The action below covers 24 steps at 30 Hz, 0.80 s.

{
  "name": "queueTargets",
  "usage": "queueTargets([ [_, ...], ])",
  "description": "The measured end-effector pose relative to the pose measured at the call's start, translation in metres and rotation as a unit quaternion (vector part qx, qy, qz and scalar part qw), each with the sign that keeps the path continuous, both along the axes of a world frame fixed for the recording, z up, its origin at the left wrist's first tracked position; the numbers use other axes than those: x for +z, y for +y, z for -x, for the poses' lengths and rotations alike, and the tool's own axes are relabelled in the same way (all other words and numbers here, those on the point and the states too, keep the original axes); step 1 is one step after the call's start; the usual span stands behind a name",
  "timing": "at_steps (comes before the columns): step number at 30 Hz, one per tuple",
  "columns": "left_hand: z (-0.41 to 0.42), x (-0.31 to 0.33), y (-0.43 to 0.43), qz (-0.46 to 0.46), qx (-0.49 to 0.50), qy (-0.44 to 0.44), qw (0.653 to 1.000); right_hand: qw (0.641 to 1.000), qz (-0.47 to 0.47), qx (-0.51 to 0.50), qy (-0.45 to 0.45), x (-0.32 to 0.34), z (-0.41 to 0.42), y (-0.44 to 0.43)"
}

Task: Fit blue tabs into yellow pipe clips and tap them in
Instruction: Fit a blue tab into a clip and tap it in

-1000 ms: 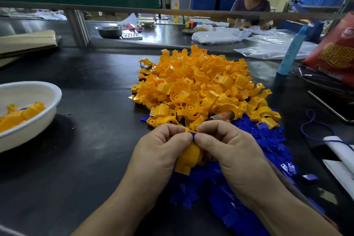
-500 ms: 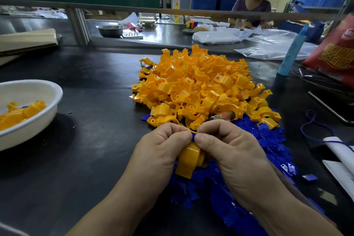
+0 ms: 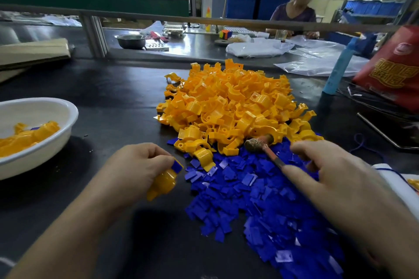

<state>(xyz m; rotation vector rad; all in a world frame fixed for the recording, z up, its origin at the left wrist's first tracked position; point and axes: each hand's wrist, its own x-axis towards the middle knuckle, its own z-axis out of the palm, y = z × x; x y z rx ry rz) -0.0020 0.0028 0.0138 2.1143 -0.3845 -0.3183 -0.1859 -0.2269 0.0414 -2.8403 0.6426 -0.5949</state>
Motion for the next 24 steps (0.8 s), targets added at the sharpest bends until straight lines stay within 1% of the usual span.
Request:
queueTargets([
  [2, -0.003, -0.002, 0.006, -0.077, 0.011, -0.051, 0.996, 0.993, 0.056, -0.053, 0.087, -0.010, 0.013, -0.010],
  [3, -0.004, -0.003, 0.007, -0.099, 0.010, -0.057, 0.993, 0.987, 0.065, -0.070, 0.130, -0.016, 0.018, -0.013],
  [5, -0.003, -0.010, 0.009, -0.134, 0.000, -0.066, 0.989, 0.981, 0.056, -0.079, 0.169, -0.026, 0.025, -0.015],
  [7, -0.003, -0.013, 0.011, -0.166, -0.005, -0.089, 0.982, 0.982, 0.040, -0.067, 0.173, -0.032, 0.026, -0.014],
  [9, -0.004, -0.015, 0.011, -0.234, -0.025, -0.111, 0.966, 0.985, 0.017, -0.061, 0.160, -0.035, 0.025, -0.014],
  [11, -0.002, -0.018, 0.010, -0.294, -0.031, -0.127, 0.947, 0.985, 0.027, -0.063, 0.156, -0.036, 0.024, -0.012],
  [12, 0.000, -0.019, 0.009, -0.308, -0.031, -0.139, 0.941, 0.986, 0.037, -0.067, 0.149, -0.036, 0.023, -0.011],
  [14, 0.004, -0.022, 0.008, -0.308, -0.030, -0.170, 0.936, 0.987, 0.043, -0.085, 0.125, -0.035, 0.023, -0.007],
  [16, 0.008, -0.025, 0.006, -0.302, -0.030, -0.196, 0.932, 0.993, -0.006, -0.088, 0.083, -0.031, 0.024, 0.001],
  [19, 0.009, -0.028, 0.005, -0.297, -0.028, -0.226, 0.927, 0.988, -0.148, -0.029, 0.027, -0.019, 0.028, 0.019],
  [20, 0.009, -0.029, 0.005, -0.300, -0.029, -0.231, 0.925, 0.982, -0.186, 0.002, 0.026, -0.014, 0.029, 0.028],
  [22, 0.009, -0.030, 0.006, -0.309, -0.027, -0.238, 0.920, 0.969, -0.236, 0.054, 0.050, -0.007, 0.028, 0.046],
  [24, 0.010, -0.031, 0.009, -0.315, -0.021, -0.245, 0.917, 0.965, -0.238, 0.081, 0.077, -0.007, 0.023, 0.058],
])
